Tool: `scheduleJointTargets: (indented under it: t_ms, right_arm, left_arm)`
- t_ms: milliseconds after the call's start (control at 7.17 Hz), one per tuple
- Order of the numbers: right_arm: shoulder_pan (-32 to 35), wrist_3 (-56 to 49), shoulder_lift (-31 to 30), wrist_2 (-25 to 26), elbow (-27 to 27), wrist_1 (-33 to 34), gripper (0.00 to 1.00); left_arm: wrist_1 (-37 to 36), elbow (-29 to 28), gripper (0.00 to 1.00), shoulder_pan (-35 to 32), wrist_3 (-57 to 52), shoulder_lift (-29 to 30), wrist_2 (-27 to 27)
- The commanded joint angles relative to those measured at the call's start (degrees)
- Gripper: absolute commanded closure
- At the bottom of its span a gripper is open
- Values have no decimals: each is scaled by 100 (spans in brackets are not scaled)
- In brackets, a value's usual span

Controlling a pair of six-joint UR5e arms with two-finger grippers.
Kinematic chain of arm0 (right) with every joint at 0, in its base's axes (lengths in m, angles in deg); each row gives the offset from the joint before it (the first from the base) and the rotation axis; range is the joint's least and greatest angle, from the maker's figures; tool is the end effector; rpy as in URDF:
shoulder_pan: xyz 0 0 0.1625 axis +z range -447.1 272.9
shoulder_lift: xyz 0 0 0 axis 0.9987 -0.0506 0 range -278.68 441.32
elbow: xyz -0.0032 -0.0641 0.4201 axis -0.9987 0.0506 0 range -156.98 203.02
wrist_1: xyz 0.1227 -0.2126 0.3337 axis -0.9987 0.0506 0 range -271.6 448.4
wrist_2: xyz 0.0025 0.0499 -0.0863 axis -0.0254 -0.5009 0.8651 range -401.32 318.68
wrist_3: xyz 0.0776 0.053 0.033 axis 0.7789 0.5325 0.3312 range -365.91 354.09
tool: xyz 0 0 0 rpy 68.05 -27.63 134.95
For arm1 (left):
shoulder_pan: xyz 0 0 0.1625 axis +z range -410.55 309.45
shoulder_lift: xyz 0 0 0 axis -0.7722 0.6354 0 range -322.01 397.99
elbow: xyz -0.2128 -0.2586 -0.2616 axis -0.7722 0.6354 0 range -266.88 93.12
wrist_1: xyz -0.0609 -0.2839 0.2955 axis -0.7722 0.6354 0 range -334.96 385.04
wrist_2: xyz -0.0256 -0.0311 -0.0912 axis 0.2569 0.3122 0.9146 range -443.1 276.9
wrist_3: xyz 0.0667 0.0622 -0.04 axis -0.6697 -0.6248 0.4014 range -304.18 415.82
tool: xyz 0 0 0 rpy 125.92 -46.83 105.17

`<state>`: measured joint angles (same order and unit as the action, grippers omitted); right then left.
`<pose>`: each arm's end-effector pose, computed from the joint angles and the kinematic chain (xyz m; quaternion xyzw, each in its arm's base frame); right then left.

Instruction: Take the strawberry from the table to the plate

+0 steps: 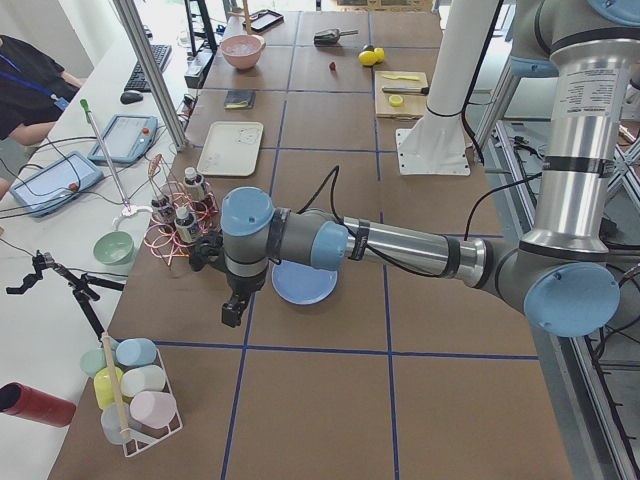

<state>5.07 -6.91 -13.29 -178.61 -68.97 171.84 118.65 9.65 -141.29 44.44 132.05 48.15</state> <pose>0.0776 -0.4592 0.6646 0.0426 -0.3998 -0.0044 0.9156 -0.0745 -0.5298 0.5625 0.1519 0.3354 0.1294 0.9207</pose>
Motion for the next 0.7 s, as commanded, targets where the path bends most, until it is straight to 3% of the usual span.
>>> scheduleJointTargets:
  t_ms: [0,139,418,558]
  right_arm:
    - [-163,-14,117,-18,-12,-4,0]
    - [-182,-32,135,-17,-4,-21,0]
    - [-252,3,127,-26,40,-240,0]
    - [-252,-6,118,-44,49,-250,0]
  left_arm:
    - [1281,-246,0,197,4,-131,-12]
    - [1709,-326,0,258,21,-324,-12]
    - [2132,-319,0,747,1945,-475,375]
    - [2953,-362,0,1116,2599,-902,192]
